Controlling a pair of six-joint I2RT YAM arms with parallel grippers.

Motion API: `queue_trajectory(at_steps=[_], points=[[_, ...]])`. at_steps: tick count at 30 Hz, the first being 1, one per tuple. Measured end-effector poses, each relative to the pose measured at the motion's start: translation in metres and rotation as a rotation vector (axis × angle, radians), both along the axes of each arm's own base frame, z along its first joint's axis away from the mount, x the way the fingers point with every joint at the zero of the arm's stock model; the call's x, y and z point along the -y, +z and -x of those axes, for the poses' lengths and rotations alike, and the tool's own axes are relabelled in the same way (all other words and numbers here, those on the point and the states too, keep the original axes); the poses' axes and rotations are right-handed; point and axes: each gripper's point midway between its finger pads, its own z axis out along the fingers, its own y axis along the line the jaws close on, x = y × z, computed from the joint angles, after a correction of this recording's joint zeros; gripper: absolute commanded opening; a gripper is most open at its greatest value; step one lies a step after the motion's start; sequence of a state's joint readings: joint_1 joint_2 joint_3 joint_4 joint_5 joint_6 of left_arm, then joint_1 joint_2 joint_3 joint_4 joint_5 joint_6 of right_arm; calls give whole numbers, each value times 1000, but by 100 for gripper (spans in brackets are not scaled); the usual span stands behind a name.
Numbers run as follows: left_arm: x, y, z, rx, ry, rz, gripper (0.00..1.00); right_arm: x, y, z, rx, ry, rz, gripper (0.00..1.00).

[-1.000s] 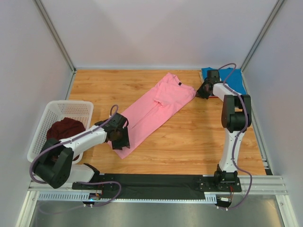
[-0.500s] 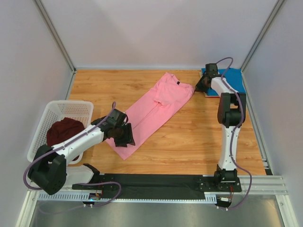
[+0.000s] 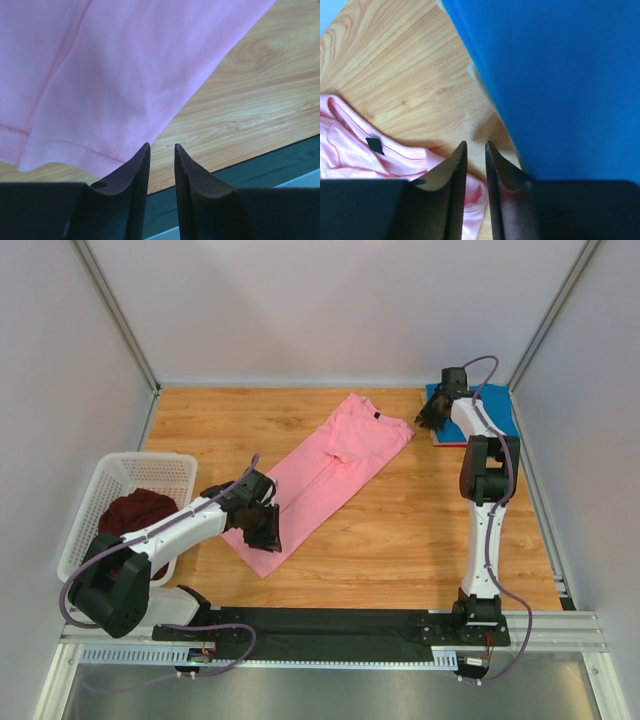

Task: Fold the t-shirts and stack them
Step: Fold the tshirt

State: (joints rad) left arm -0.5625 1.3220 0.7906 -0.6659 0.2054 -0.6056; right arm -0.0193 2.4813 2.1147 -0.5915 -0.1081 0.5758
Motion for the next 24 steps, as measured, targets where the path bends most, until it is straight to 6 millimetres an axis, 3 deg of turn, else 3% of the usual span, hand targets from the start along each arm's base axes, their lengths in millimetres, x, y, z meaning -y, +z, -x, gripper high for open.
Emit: queue_trajectory(at_steps=[4,10,16,24], points=[[-11,-22,18,-56,1,-29,35,7,4,14,-15,-8,-13,35],[-22,-44,39,-119,36,-56,39,3,12,37,-37,-11,-32,29],[-20,-42,39,-98,69,-29,41,-11,18,51,-26,-5,-58,40],[-22,-41,38,-88,88,-36,43,-28,4,61,-47,12,-70,40]])
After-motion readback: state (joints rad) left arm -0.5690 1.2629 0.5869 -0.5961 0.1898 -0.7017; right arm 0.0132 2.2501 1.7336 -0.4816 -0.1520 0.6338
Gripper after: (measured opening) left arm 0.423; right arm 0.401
